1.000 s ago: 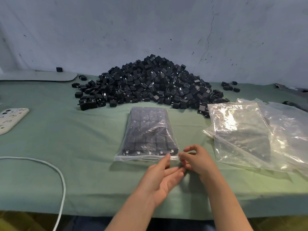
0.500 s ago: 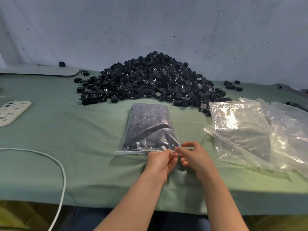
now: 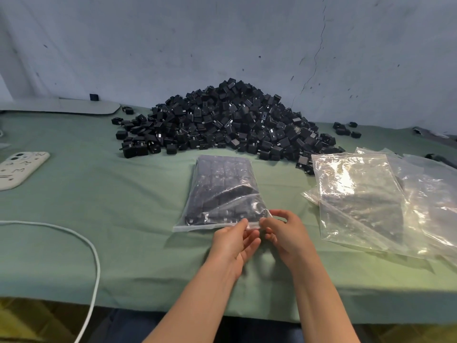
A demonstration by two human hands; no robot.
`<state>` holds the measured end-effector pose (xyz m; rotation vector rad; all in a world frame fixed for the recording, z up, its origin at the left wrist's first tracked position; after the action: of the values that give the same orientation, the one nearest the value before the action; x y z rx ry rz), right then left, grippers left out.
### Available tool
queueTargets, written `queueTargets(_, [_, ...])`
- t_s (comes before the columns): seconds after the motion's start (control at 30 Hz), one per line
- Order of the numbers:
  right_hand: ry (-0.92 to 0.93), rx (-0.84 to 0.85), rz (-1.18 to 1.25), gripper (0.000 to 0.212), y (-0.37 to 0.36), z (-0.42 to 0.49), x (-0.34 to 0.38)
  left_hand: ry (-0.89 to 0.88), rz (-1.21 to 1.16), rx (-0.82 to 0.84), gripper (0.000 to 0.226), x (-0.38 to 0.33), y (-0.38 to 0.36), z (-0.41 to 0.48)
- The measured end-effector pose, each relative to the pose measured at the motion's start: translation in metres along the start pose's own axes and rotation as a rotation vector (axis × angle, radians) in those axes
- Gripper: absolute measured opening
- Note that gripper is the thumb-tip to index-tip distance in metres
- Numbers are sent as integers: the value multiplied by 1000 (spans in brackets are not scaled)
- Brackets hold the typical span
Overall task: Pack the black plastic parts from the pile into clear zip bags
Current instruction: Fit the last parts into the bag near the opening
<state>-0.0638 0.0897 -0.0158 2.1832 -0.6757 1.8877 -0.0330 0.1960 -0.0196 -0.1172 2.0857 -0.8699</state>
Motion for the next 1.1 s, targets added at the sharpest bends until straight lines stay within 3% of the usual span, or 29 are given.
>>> queueTargets(0.2, [43,-33,0,35,-2,-2,-6,-59,46,-51,18,-5,6,1])
queueTargets(0.33, [66,-63,-56,38,-12,-1,-11,-48,51,-1,13,-6,4,-1])
queueTargets(0.57, [68,-106,54,38,-16,1,-14,-65,-3,-2,19,-15,19,-8])
queueTargets(0.73, [82,-73,-17,39,-19,1,-15,-75,87,-15,21,-18,21,-7])
queueTargets(1.1, [137,-122,90,44,-26,2,-19,-74,156,-53,17,-23,19,-6])
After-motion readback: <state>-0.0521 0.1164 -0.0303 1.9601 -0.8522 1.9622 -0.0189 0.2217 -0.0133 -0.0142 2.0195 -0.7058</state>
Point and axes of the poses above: each hand's wrist, its own z-axis towards the middle knuckle, its own y-axis out of the back of the hand, x = y × z, the point moved 2 cm from there along z, towards the middle knuckle, and after that the axes turned 12 degrees about x, right-handed, at the moved point
